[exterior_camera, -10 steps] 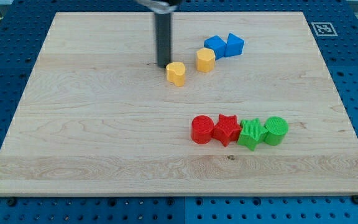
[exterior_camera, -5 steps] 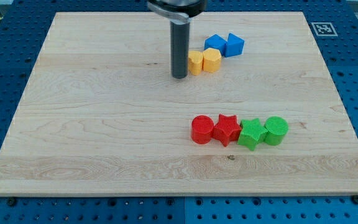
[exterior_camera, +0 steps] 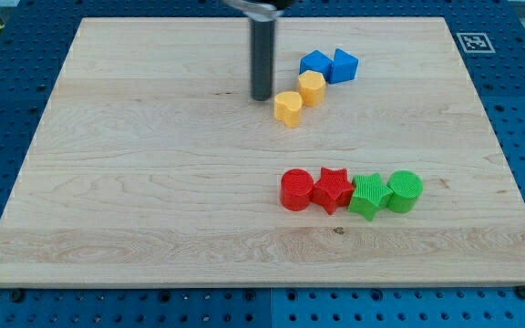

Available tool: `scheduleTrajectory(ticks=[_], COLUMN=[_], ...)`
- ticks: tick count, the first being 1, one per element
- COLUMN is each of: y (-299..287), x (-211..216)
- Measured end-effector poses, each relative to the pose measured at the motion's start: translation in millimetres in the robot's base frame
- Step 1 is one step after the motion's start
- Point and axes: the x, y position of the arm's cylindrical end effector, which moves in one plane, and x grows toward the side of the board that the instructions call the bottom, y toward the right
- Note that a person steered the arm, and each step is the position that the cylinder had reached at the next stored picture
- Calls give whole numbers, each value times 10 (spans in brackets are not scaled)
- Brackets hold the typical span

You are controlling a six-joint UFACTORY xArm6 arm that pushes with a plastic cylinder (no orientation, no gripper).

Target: Slide yellow heart below yellow hexagon

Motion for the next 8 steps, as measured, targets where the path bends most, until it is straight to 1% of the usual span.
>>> scheduleTrajectory(ticks=[1, 2, 3, 4, 5, 6, 7, 8], y=[20, 541, 598, 598, 797, 1094, 1226, 1392], x=[191, 384, 547, 603, 773, 726, 724, 915])
